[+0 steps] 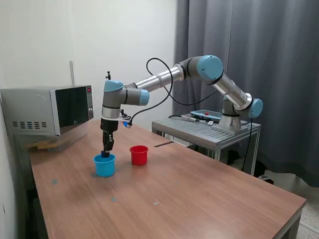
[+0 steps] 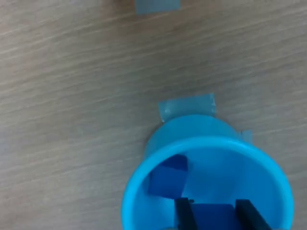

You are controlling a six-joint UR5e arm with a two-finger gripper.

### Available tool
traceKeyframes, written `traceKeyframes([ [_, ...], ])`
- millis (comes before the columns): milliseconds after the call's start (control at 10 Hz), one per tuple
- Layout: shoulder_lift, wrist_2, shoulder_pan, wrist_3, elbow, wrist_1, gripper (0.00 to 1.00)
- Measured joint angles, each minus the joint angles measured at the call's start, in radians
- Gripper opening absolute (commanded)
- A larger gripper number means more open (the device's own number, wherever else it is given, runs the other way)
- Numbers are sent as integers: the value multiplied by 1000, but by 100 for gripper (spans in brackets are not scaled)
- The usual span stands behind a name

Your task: Place red objects in the red bin, and blue objects in the blue bin.

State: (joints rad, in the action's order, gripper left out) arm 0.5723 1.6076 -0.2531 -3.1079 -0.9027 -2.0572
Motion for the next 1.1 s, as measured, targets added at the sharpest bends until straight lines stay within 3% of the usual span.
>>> traceKeyframes([
  [700, 27, 4, 3, -3, -48, -1, 100],
  [1100, 172, 8, 9, -3, -229, 6, 100],
])
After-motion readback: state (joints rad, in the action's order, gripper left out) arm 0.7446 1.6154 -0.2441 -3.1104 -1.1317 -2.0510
